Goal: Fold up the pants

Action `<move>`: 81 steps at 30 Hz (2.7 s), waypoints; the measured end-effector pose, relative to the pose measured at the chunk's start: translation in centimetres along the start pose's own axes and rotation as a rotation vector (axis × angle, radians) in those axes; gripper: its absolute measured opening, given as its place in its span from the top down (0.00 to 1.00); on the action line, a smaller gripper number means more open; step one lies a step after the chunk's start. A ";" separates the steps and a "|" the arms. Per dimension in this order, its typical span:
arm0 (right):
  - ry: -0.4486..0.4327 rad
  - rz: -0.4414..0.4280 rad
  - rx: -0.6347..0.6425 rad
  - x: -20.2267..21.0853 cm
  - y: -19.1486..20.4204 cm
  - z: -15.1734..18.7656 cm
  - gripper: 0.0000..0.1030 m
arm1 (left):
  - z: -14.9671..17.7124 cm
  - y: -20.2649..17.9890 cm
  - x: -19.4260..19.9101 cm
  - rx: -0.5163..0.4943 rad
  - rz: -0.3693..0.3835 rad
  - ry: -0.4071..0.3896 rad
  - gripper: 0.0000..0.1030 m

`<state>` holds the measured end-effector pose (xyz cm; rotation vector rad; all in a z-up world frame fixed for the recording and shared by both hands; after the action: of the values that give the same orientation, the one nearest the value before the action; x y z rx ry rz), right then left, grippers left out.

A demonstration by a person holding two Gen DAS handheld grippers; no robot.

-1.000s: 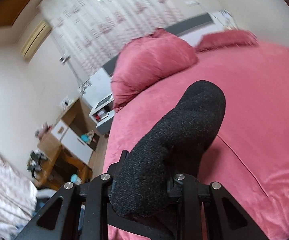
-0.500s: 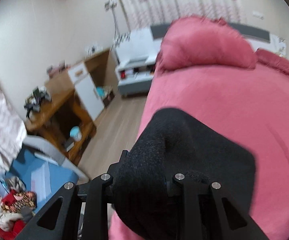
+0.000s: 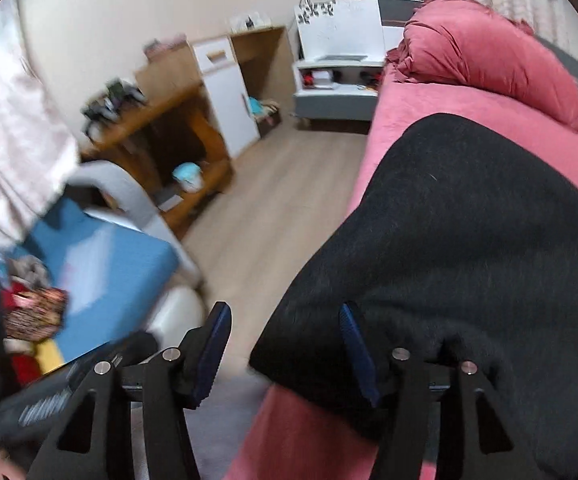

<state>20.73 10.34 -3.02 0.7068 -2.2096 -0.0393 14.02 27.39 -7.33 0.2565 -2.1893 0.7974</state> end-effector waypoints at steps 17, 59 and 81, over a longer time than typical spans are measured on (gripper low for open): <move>-0.196 -0.409 -1.159 15.4 -19.6 14.5 0.43 | -3.0 -15.8 -8.0 -0.318 0.106 0.239 0.03; -0.040 0.079 -0.431 11.2 -19.5 7.6 0.82 | 10.5 -18.7 -3.9 -1.095 0.180 0.000 0.47; -0.065 0.100 -0.397 11.9 -28.1 4.8 0.48 | 1.1 -18.6 -11.0 -0.820 0.125 0.250 0.00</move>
<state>24.45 -20.25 -5.14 0.3783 -2.2030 -0.4421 28.62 11.36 -7.32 -0.3731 -2.1119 -0.0533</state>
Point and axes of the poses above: each gripper's, at about its wrist camera, not at the fingertips, and x roughly against the way its jaws point, y to its left, z to its underside, the point moved 8 cm from there along -x, roughly the way its jaws point, and after that the axes turned 2 degrees about -z, right-handed, at the moved point
